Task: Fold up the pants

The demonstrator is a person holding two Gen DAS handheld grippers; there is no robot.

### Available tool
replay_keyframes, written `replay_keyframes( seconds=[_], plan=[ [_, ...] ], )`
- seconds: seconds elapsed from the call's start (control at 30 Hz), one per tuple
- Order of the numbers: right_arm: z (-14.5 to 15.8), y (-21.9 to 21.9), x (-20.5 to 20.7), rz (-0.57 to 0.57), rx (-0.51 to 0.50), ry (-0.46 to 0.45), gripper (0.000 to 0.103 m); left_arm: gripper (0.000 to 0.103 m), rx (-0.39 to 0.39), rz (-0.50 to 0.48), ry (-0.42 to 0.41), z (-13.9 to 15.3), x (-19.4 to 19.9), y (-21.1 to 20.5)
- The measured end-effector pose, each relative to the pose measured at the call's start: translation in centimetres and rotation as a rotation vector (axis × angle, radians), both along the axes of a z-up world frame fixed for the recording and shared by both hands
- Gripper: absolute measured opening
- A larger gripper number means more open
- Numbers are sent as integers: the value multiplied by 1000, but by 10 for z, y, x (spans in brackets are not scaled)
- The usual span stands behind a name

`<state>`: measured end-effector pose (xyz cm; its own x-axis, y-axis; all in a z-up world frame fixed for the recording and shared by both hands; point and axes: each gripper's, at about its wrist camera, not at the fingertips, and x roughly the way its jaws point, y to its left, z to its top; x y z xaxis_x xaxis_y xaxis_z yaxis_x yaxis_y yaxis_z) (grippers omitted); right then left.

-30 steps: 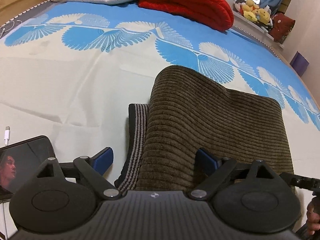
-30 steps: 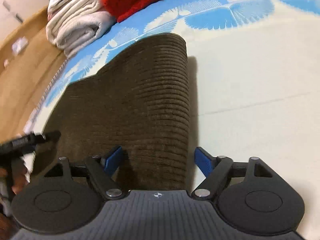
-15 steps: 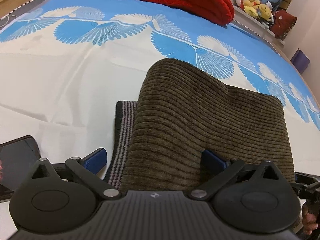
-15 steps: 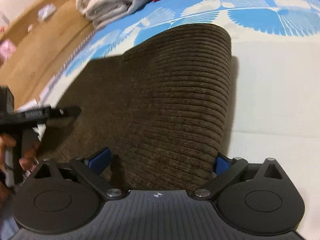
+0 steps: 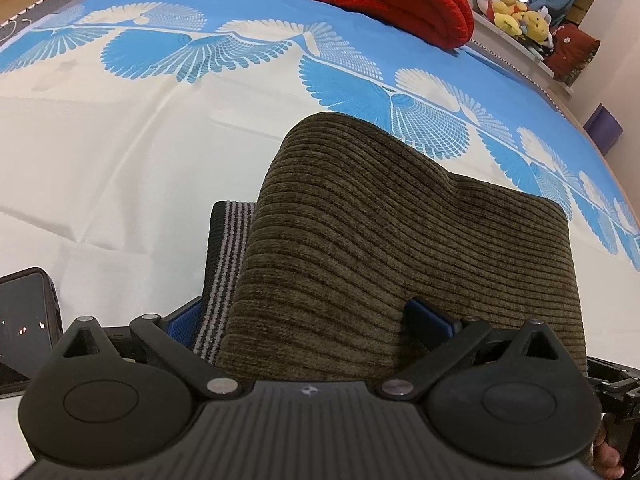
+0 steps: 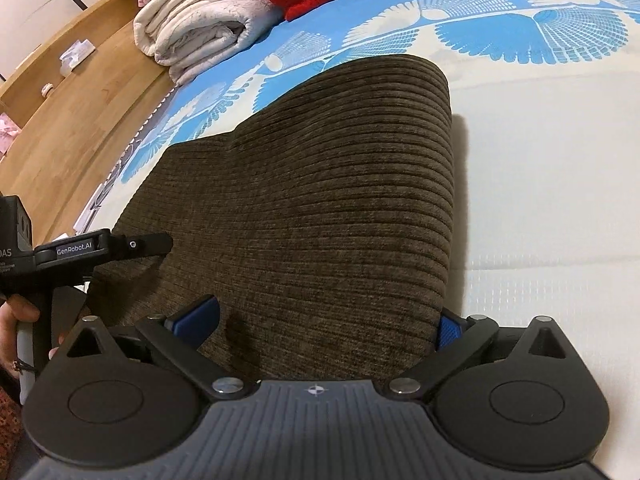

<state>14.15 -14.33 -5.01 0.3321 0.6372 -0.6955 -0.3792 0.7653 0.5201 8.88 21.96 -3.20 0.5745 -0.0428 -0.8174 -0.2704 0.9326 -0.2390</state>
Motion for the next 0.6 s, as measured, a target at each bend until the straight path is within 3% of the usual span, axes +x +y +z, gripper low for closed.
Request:
replay_keyframes(
  seconds=[0.23,0.27,0.33,0.37,0.47,0.6],
  plan=[
    [0,9,-4,1,-23,-26,103,103,-2,1,2,0,0,0],
    [1,11,-4,0,-30,-27,96,102,0,-3,2,0,0,0],
    [4,12,-4,-30,-67,-39,68,95,-17,-19,1,2,0,1],
    [5,11,-2,-36,-61,-24,60,91,-19,-16,-1,3,0,2],
    [7,3,5,-64,-20,19,43,82,-38,10,-10,6,-3,6],
    [24,11,2,-15,-63,-97,36,77,-50,58,-20,12,-7,2]
  ],
)
